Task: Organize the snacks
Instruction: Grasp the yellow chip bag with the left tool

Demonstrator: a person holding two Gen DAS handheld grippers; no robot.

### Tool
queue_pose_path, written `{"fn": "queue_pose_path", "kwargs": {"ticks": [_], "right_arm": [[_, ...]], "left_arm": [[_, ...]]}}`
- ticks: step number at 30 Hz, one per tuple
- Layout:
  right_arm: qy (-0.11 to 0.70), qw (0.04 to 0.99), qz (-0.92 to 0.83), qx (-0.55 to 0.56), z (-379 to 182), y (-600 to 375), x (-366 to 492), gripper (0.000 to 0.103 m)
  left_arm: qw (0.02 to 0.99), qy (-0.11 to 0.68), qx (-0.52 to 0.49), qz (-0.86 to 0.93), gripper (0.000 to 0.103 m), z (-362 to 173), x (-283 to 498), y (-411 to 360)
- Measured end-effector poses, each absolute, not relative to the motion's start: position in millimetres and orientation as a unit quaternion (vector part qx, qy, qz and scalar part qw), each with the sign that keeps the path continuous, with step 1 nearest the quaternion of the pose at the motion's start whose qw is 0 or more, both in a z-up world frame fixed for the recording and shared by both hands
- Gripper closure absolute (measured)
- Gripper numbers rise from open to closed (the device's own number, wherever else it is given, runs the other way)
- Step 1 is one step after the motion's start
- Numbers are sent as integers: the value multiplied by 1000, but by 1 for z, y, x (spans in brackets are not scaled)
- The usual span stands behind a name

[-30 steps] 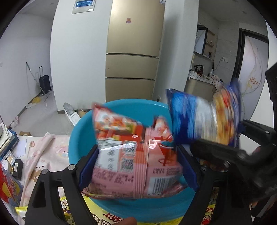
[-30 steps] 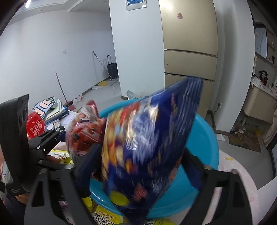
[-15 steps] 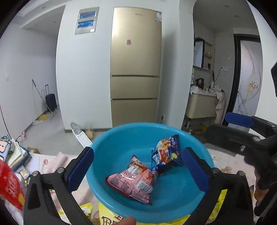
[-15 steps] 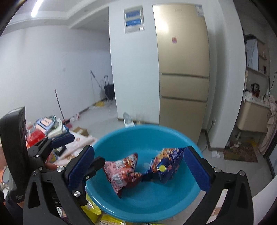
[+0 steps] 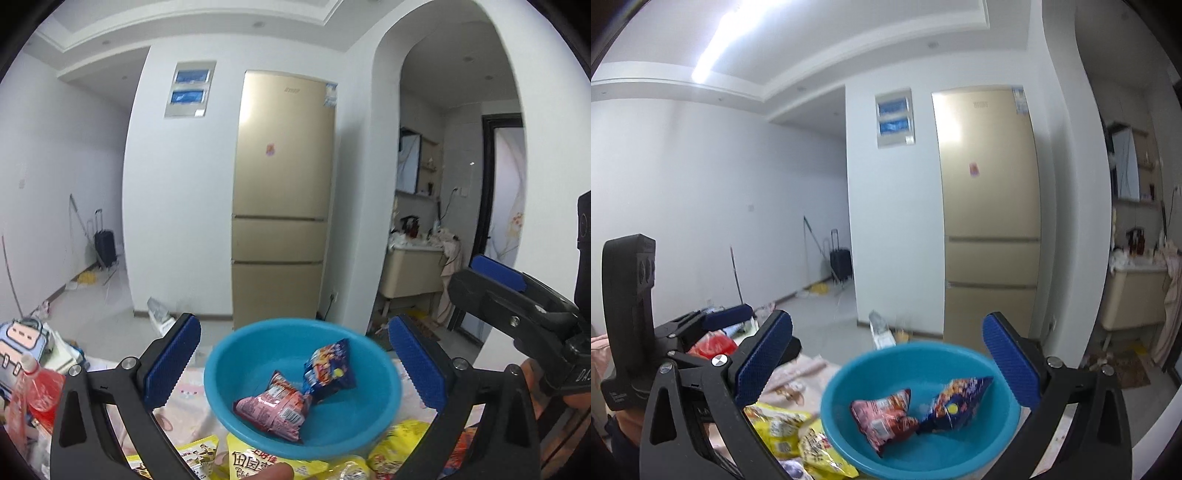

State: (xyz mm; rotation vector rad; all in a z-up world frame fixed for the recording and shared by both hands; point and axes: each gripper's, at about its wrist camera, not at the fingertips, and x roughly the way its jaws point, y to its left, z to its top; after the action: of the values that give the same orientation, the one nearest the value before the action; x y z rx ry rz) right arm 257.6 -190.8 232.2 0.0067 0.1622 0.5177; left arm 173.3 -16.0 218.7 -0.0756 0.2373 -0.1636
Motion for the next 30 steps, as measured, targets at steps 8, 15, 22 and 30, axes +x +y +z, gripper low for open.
{"fn": "queue_pose_path", "kwargs": {"ticks": [8,15,22,30], "right_arm": [[31,968,249,-19,251,-183,215,0],[30,973,227,-27,233,-203,184,0],[53,973,223,-7,198,-237,184,0],[77,975,206,20,142,-266,192,0]], "left_arm": [[993,97,-18,-68,0,242,133,-25],[993,107,-26,-39,0,229,104,0],[989,137,-46,-15,0,200,96,27],[983,169,-53,50,0,143,107,49]]}}
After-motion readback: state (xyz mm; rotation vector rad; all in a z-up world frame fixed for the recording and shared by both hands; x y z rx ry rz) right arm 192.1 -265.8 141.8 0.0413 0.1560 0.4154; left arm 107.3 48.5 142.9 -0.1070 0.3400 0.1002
